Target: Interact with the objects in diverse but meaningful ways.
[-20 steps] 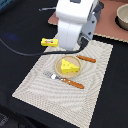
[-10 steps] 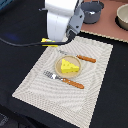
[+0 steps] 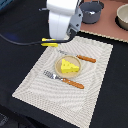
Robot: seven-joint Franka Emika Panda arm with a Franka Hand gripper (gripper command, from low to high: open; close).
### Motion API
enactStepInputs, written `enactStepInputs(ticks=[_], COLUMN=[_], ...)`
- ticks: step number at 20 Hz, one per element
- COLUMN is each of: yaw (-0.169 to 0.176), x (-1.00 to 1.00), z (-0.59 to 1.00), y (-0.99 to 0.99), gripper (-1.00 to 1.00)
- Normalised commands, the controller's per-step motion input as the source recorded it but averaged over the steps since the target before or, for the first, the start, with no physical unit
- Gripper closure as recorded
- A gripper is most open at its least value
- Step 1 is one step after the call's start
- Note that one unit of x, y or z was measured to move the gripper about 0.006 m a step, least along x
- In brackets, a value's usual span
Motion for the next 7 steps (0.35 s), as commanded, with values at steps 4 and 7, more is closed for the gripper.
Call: enactStepInputs(ticks=[4,7], yaw=[-0.019,0.0], x=[-0.07,0.0], z=[-0.02,0.0], y=[0.01,0.0], gripper=[-1.0,-1.0])
